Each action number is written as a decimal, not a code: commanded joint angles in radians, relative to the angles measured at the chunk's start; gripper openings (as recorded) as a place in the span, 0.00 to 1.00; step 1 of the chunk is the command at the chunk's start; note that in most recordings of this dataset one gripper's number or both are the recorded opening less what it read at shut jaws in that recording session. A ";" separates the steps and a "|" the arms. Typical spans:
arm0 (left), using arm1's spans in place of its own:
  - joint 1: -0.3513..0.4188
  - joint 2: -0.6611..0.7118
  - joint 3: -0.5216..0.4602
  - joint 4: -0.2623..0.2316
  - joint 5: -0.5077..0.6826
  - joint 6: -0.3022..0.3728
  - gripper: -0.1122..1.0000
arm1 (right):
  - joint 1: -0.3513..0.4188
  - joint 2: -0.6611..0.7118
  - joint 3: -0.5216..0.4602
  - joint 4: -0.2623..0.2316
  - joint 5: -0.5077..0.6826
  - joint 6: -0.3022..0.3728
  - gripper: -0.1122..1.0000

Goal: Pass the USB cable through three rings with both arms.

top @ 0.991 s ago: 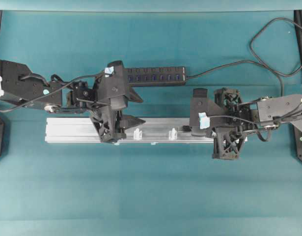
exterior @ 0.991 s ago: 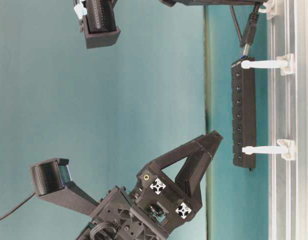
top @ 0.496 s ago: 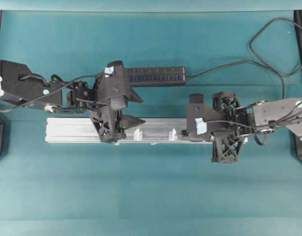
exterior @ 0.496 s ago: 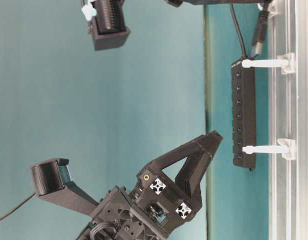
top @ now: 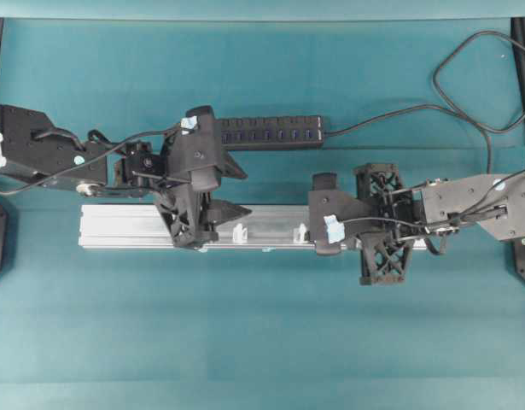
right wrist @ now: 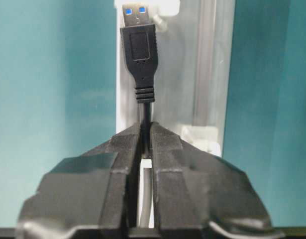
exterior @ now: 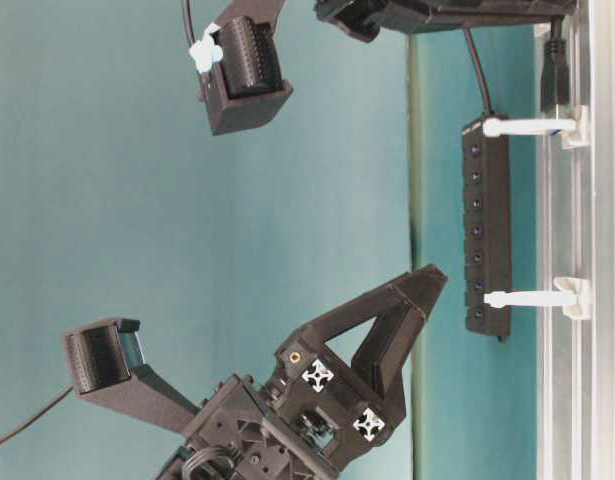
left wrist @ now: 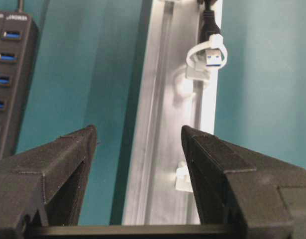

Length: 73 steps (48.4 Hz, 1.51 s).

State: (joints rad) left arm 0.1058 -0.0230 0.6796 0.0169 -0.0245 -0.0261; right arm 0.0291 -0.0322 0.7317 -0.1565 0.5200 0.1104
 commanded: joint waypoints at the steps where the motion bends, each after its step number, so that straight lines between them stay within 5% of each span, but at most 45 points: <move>1: -0.002 -0.020 -0.005 0.002 -0.003 -0.002 0.73 | -0.005 0.002 -0.012 0.002 -0.020 -0.006 0.02; 27: -0.002 -0.017 -0.008 0.000 -0.003 -0.002 0.73 | -0.006 0.011 -0.034 0.011 -0.089 -0.005 0.02; 45: -0.003 0.011 -0.018 0.000 -0.003 -0.003 0.73 | -0.006 0.012 -0.051 0.061 -0.140 0.006 0.02; 73: -0.071 0.089 -0.077 0.000 -0.032 0.000 0.74 | -0.006 0.006 -0.051 0.071 -0.261 0.123 0.02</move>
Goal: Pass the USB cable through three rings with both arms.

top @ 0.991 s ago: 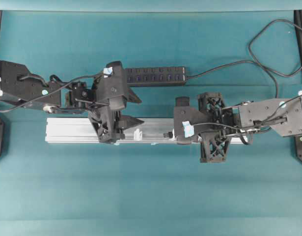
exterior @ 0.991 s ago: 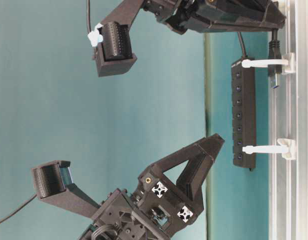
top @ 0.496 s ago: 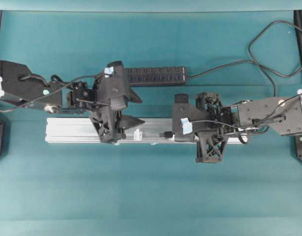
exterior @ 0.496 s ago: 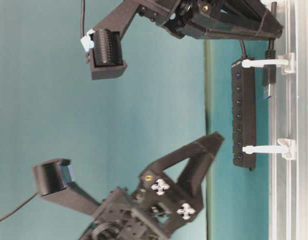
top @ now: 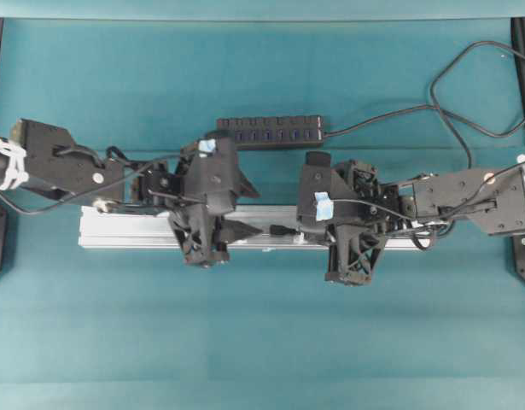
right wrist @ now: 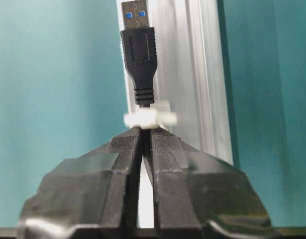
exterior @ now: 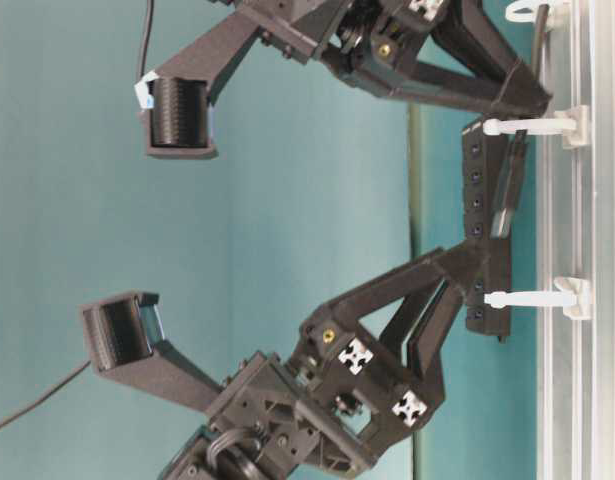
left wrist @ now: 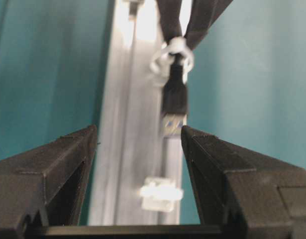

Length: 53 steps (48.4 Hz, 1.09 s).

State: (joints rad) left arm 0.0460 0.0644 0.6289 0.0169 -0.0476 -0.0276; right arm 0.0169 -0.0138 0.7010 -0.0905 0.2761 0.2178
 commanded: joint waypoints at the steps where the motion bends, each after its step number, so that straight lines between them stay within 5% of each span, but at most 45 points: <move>1: -0.014 0.005 -0.029 0.002 -0.009 0.002 0.74 | 0.006 -0.012 -0.020 0.005 -0.015 0.015 0.02; 40: -0.025 0.120 -0.118 0.000 -0.009 0.017 0.72 | 0.006 -0.012 -0.020 0.005 -0.014 0.015 0.02; 46: -0.023 0.126 -0.127 0.000 -0.009 0.018 0.64 | 0.006 -0.012 -0.018 0.005 -0.014 0.015 0.02; 53: -0.023 0.126 -0.115 0.000 -0.006 0.020 0.41 | 0.006 -0.012 -0.018 0.005 -0.014 0.015 0.02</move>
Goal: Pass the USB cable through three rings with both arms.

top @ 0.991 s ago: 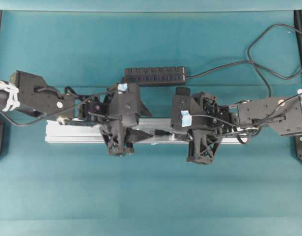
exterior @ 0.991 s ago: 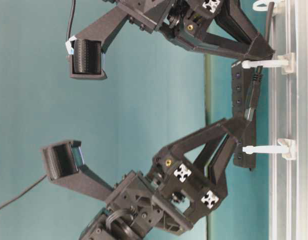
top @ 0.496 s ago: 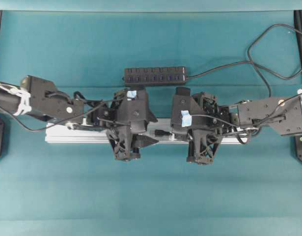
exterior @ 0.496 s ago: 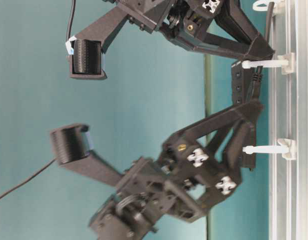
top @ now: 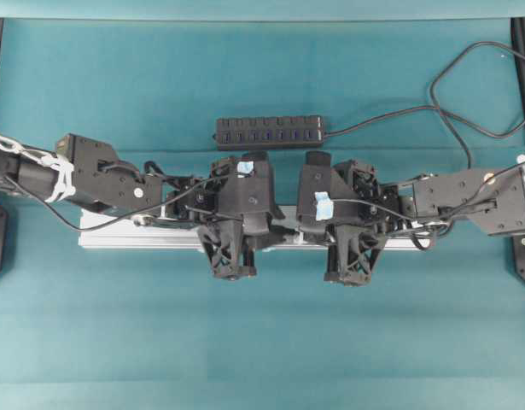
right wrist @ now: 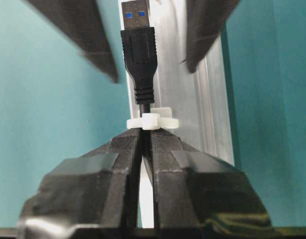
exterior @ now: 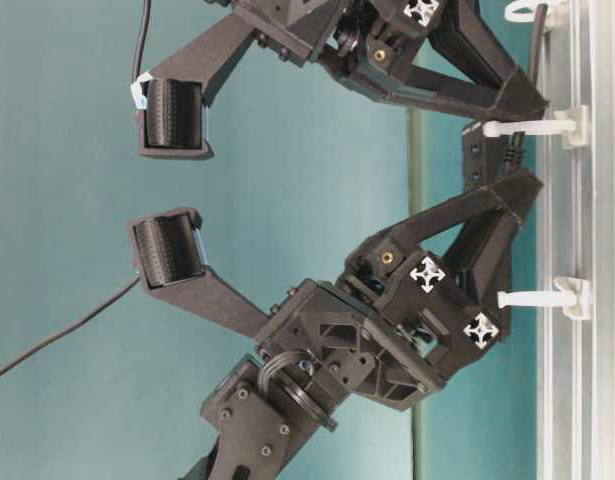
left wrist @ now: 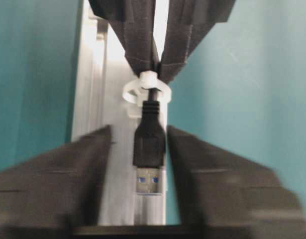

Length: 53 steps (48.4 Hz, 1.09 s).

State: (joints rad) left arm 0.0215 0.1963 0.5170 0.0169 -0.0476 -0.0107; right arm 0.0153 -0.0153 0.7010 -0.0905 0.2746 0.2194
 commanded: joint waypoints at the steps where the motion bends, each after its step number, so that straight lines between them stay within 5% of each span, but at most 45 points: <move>1: 0.002 -0.006 -0.002 0.002 -0.006 0.003 0.38 | 0.008 -0.011 -0.018 0.005 -0.012 0.014 0.02; 4: 0.005 -0.009 0.006 0.002 -0.006 0.002 0.31 | 0.008 -0.011 -0.018 0.005 -0.012 0.014 0.02; 33: 0.005 -0.054 0.014 0.000 -0.002 0.000 0.31 | 0.006 -0.017 -0.009 0.002 0.135 0.006 0.08; 39: 0.005 -0.074 0.026 0.002 0.003 0.000 0.31 | 0.000 -0.017 -0.014 0.002 0.140 0.009 0.23; 50: 0.003 -0.100 0.038 0.000 0.038 -0.003 0.31 | -0.015 -0.018 -0.038 -0.009 0.146 0.009 0.81; 53: 0.003 -0.103 0.037 0.000 0.040 -0.003 0.31 | -0.018 -0.020 -0.055 -0.017 0.143 0.006 0.87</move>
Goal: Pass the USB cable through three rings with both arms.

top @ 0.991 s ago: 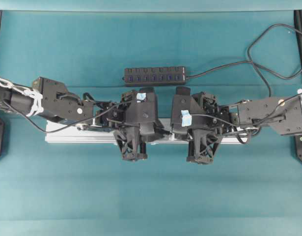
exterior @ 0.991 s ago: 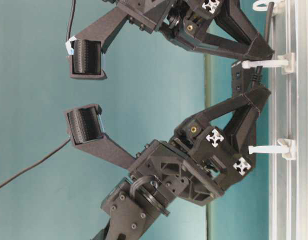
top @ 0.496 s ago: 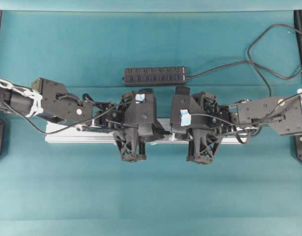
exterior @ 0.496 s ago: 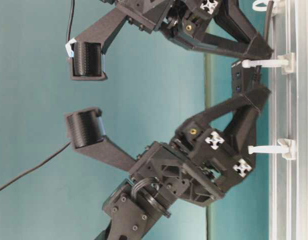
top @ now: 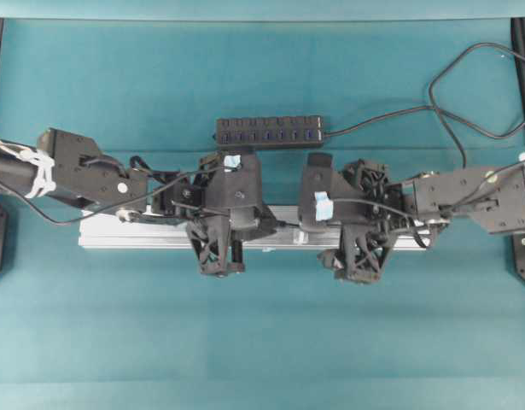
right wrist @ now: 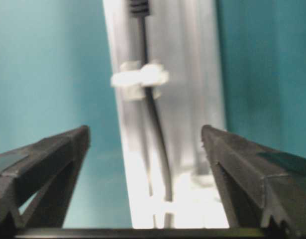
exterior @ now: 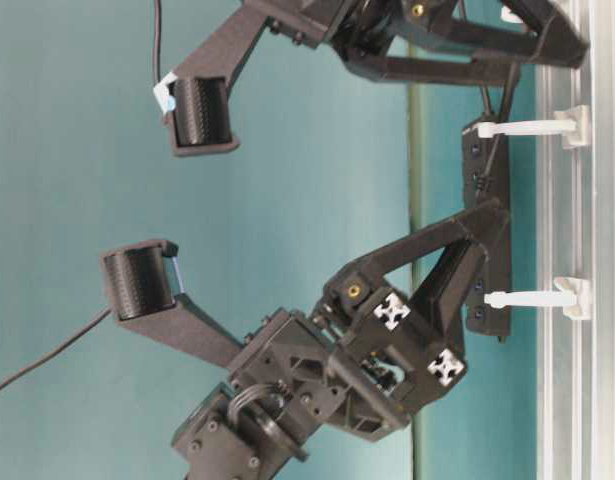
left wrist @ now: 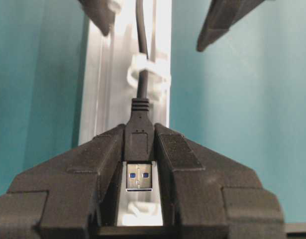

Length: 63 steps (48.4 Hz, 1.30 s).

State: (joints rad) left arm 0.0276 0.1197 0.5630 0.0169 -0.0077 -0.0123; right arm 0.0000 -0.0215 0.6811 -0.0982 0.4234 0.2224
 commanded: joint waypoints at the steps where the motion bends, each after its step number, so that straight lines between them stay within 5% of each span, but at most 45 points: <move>1: -0.003 -0.028 -0.009 0.000 0.000 -0.002 0.31 | -0.002 -0.014 -0.041 -0.012 -0.009 0.003 0.86; 19: -0.003 -0.041 -0.014 0.002 0.000 0.003 0.31 | -0.003 0.021 -0.149 -0.032 -0.038 -0.021 0.71; 45: -0.003 -0.067 -0.009 0.002 -0.005 0.003 0.31 | -0.005 0.057 -0.156 -0.034 -0.066 -0.023 0.66; 59: -0.005 -0.067 -0.009 0.002 0.000 0.003 0.31 | -0.005 0.063 -0.163 -0.034 -0.103 -0.025 0.16; 63: -0.005 -0.069 -0.005 0.000 0.000 0.002 0.31 | -0.005 0.063 -0.163 -0.034 -0.103 -0.025 0.11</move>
State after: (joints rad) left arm 0.0261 0.0813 0.5630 0.0153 -0.0031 -0.0107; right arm -0.0015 0.0476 0.5354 -0.1289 0.3344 0.2071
